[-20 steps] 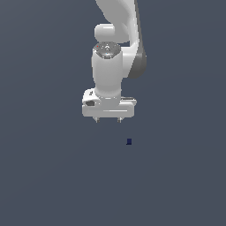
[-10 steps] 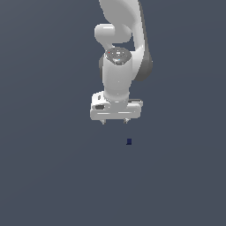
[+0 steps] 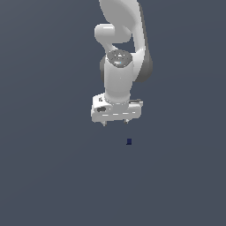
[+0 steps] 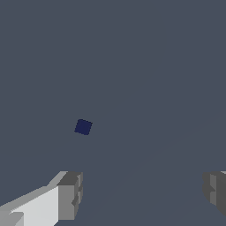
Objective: Pick up the object and move it to a goal position.
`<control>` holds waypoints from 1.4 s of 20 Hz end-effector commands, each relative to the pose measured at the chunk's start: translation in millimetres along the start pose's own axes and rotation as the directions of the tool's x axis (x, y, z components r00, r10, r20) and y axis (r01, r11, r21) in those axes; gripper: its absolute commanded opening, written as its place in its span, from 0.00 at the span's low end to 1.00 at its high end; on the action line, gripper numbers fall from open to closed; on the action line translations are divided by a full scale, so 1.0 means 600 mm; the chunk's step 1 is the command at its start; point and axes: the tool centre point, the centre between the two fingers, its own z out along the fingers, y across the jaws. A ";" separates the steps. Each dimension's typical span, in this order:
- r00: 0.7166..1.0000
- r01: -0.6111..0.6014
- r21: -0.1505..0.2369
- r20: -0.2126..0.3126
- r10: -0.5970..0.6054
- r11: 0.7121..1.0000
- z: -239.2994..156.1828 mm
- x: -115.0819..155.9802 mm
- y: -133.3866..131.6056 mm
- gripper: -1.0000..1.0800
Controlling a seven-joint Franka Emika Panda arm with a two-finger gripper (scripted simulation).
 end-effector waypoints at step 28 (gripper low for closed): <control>0.673 0.738 0.033 0.024 -0.739 0.674 0.126 0.027 -0.081 0.96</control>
